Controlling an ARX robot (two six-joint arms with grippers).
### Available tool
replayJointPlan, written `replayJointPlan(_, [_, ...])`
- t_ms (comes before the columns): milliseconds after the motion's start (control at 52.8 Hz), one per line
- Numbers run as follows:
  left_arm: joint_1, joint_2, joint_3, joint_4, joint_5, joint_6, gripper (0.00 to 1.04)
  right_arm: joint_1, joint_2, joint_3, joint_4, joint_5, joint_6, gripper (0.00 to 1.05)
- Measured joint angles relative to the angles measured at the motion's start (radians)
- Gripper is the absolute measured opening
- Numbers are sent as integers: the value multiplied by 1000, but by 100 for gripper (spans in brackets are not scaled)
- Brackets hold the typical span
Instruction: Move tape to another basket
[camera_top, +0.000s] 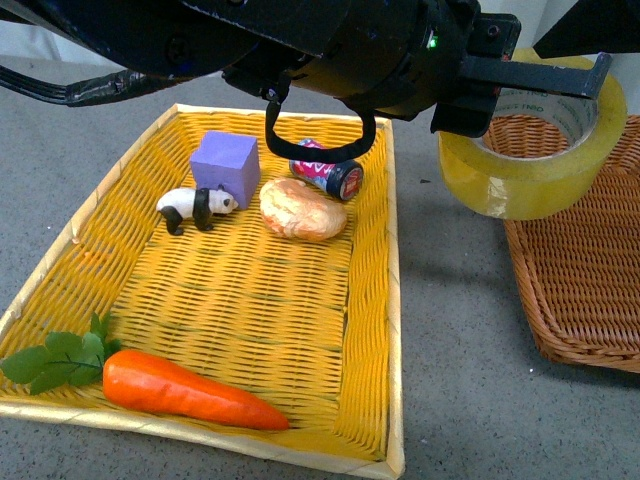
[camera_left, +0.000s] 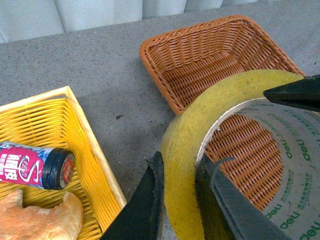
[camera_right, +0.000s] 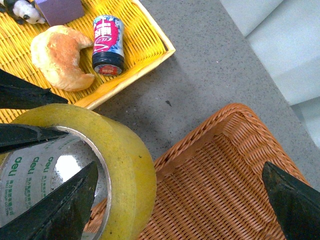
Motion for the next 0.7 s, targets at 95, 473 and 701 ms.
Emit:
replayJointPlan(95, [0, 0, 0, 0, 0, 0, 15, 12, 32, 38, -61, -24, 0, 96])
replayJointPlan(473, [0, 0, 0, 0, 0, 0, 15, 30, 102, 101, -159, -12, 5, 50])
replayJointPlan(701, [0, 0, 0, 0, -2, -3, 15, 34, 107, 102, -188, -6, -11, 21])
